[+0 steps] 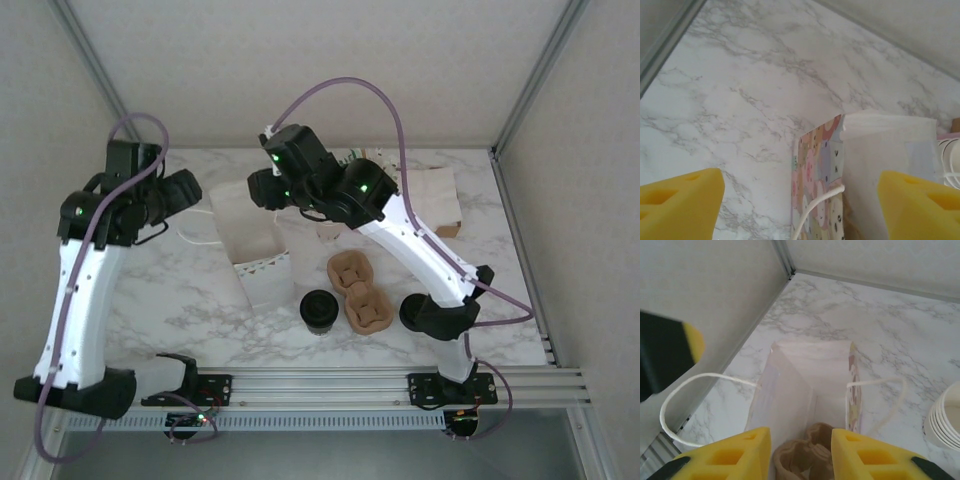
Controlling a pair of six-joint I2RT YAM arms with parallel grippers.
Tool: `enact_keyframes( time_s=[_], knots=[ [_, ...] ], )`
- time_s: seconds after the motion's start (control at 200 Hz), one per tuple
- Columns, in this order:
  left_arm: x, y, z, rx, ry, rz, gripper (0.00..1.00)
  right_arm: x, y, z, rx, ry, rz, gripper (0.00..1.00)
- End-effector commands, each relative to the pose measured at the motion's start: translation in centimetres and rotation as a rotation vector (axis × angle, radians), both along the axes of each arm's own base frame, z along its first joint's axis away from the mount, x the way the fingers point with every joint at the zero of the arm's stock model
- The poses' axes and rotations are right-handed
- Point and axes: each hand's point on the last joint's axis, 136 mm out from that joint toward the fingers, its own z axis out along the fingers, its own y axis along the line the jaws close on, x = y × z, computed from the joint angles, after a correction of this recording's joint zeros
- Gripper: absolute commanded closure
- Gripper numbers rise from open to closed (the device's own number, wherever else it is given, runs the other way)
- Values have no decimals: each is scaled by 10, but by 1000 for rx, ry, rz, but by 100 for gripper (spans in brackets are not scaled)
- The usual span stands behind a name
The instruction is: Pack the takeout coffee
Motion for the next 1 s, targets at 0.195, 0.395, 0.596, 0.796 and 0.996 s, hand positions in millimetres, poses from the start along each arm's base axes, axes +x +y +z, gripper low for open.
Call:
enact_keyframes(
  time_s=[0.195,0.395,0.596,0.796,0.996],
  knots=[
    [44,-26,-46,18,198,-180,32,-19,-15,6,-4,5,10,63],
    [66,-37,-53,93,214,-342,27,-25,-12,-7,-42,21,47,63],
    [72,-47,-69,127,278,-484,29,-28,-11,-12,-63,23,75,62],
    [72,-56,-75,125,292,-572,32,-34,-11,-12,-77,23,117,62],
    [75,-58,-87,133,322,-606,42,-41,-11,-11,-73,34,153,62]
  ],
)
